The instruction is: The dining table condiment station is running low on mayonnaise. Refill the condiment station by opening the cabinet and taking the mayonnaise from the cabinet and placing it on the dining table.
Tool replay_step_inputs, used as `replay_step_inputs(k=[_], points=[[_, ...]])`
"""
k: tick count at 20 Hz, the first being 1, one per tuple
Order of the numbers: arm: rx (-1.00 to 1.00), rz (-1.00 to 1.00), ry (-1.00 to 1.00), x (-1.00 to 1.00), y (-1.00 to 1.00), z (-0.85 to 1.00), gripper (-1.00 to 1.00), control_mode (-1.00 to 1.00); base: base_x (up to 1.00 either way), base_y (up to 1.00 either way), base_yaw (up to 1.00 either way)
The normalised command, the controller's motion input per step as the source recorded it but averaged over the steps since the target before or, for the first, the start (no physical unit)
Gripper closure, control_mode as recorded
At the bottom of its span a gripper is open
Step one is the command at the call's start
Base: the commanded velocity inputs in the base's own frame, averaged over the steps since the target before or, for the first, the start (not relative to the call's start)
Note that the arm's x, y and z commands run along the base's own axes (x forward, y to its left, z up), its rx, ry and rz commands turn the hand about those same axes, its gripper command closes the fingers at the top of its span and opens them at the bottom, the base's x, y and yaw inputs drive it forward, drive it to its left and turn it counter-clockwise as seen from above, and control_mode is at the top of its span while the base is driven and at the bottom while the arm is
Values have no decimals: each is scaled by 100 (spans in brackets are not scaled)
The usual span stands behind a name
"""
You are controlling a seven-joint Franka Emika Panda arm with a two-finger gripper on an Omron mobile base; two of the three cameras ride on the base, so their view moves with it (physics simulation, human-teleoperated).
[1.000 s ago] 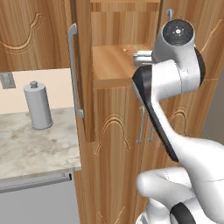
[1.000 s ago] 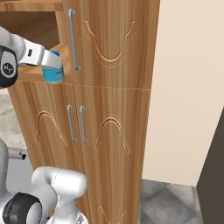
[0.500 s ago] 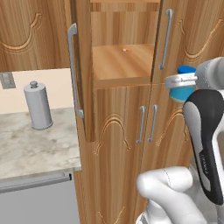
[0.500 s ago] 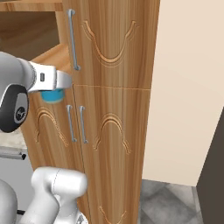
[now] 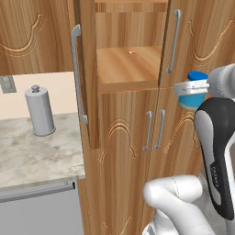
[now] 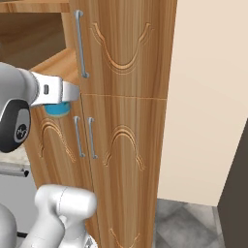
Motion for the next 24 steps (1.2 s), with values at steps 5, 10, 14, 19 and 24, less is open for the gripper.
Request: replay_step_inputs(k=[5, 10, 14, 19, 24], points=[[0, 0, 0, 0, 0, 0, 100, 100, -11, 0, 2], [0, 0, 0, 0, 0, 0, 100, 100, -84, 0, 40], [0, 0, 0, 0, 0, 0, 100, 100, -89, 0, 65], [0, 0, 0, 0, 0, 0, 100, 100, -66, 17, 70], [0, 0, 0, 0, 0, 0, 100, 100, -46, 15, 73]])
